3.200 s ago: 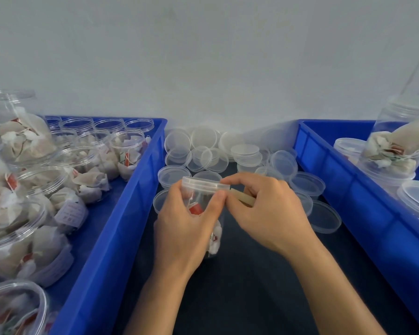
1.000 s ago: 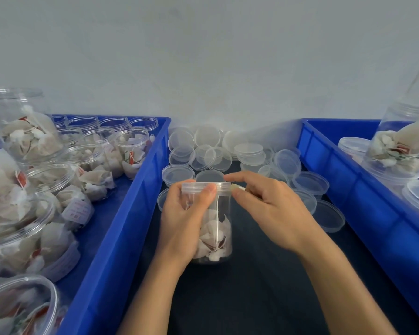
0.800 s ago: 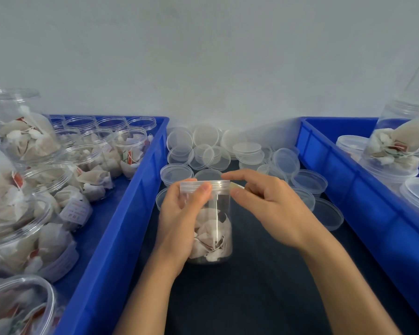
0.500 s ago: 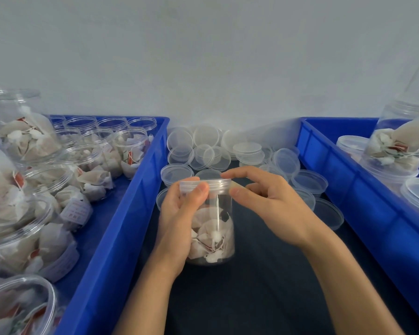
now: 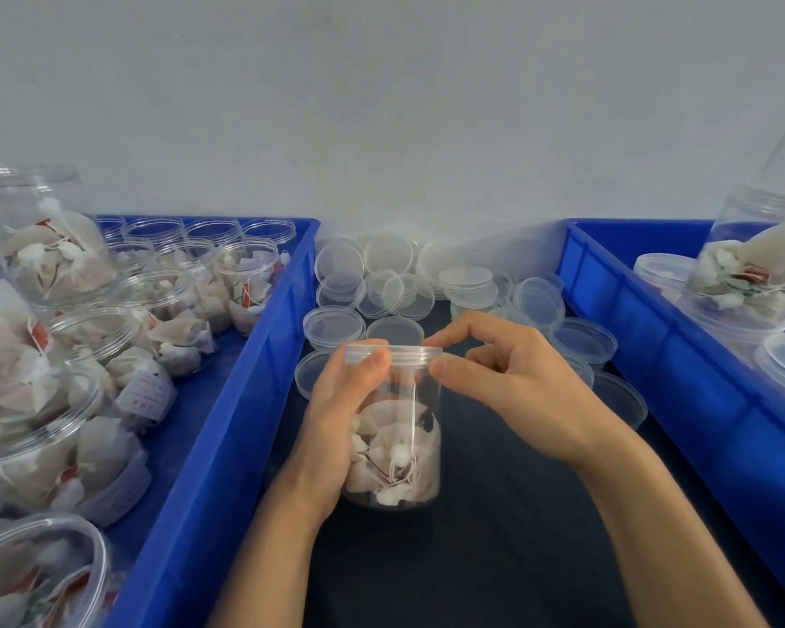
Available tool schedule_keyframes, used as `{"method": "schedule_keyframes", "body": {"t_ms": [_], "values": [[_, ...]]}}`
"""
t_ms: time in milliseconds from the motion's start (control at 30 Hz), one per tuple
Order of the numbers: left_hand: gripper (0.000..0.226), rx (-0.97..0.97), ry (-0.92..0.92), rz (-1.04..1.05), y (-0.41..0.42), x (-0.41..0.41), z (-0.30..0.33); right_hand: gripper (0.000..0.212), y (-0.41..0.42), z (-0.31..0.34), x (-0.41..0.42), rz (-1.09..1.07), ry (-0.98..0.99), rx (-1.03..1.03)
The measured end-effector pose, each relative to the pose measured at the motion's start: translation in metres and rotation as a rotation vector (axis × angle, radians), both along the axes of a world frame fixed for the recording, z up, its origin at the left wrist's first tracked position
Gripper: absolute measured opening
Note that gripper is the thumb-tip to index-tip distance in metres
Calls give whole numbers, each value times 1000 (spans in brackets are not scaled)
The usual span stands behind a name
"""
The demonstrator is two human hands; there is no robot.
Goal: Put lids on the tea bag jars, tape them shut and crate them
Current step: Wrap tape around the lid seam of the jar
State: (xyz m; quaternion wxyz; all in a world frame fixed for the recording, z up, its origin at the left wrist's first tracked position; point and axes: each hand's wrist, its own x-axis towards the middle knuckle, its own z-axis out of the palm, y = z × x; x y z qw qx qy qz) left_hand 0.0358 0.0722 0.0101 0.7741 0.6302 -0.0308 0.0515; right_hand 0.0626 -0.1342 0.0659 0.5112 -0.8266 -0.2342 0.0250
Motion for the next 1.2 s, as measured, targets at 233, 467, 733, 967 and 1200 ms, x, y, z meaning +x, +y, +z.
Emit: {"method": "schedule_keyframes", "body": {"t_ms": [233,467,733,967,1200], "values": [[51,327,-113,337,-11,0,1,13,-1,-1,-1,-163,-157,-192],[60,442,-85,270,-13,-3,1,13,11,-2,-5,-184,-224,-230],[44,363,-140,266,-20,-8,10,23,3,2,-4,-132,-159,-185],[40,482,-240,411,-8,-10,9,22,-1,0,-2,-135,-158,-217],[37,449,-200,364,-7,-8,10,27,3,-1,-4,-240,-231,-338]]}}
